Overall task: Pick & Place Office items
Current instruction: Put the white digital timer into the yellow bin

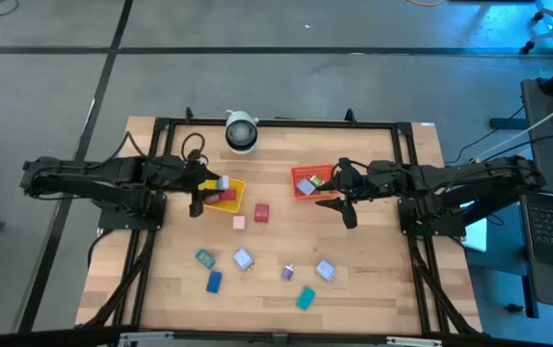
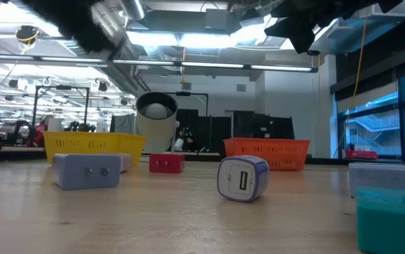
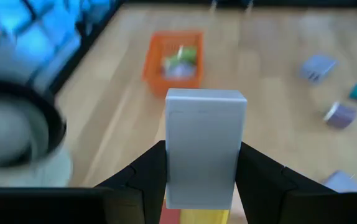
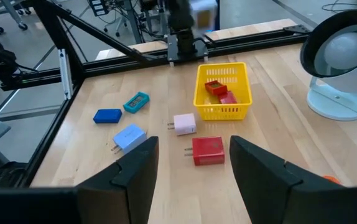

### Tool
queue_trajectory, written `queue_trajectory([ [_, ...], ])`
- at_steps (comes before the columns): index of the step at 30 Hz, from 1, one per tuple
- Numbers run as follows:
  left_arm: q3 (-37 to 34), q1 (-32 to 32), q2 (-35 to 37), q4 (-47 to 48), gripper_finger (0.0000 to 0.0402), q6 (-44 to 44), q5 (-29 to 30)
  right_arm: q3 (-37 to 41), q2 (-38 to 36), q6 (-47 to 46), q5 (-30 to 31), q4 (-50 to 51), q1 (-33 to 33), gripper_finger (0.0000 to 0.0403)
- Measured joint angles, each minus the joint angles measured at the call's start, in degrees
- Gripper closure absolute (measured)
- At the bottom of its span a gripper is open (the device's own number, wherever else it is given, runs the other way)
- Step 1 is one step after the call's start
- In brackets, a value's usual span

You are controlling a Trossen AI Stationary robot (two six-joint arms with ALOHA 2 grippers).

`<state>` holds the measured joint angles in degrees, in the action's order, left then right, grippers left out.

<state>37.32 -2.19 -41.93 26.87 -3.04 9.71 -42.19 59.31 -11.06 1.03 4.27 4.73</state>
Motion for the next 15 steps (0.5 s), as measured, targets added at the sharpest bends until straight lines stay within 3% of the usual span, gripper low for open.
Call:
queue_trajectory([
  [6,-3.2,-2.3,0.0,-3.3,0.0243,-1.6,-4.5,0.0,0.0,0.0,-0.2,0.0,0.0,0.0205],
  [15,-3.2,-4.8,-1.4,1.6,0.0244,-0.8,-2.3,0.0,0.0,0.0,-0.4,0.0,0.0,0.0205],
])
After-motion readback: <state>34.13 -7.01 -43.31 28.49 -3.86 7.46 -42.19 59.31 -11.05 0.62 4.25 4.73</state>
